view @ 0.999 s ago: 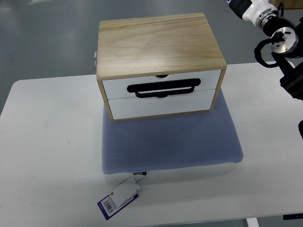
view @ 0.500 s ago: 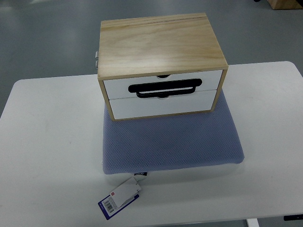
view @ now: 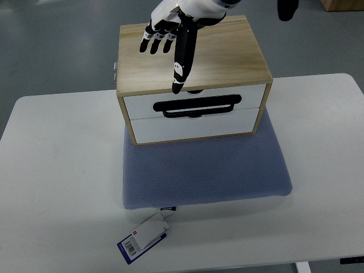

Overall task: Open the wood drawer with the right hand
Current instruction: 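Lower the right hand onto the upper drawer's black handle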

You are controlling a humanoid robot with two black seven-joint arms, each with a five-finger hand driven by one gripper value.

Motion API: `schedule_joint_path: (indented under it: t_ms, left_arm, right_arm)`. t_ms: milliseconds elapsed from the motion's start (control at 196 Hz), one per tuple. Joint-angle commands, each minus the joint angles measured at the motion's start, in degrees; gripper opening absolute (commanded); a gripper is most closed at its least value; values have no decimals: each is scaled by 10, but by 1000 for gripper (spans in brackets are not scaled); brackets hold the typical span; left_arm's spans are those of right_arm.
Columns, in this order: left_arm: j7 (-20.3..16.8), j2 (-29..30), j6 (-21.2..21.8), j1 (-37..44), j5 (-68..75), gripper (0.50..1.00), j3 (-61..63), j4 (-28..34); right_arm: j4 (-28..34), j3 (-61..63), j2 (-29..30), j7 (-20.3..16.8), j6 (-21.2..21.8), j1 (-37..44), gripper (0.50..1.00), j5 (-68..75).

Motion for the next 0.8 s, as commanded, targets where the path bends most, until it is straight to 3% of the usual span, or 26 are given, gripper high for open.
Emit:
schedule_joint_path:
  t_ms: [0, 148, 607, 795]
  left_arm:
    - [0, 0, 0, -1, 0, 1000, 1, 0]
    - [0, 0, 0, -1, 0, 1000, 0, 3]
    - [0, 0, 0, -1, -1, 1000, -1, 5]
    - [0, 0, 0, -1, -1, 1000, -1, 5]
  right_arm:
    - [13, -1, 15, -13, 4, -4, 946, 51]
    - [19, -3, 23, -20, -7, -24, 946, 60]
    - [19, -55, 64, -31, -138, -79, 944, 20]
    - [19, -67, 62, -31, -145, -92, 944, 3]
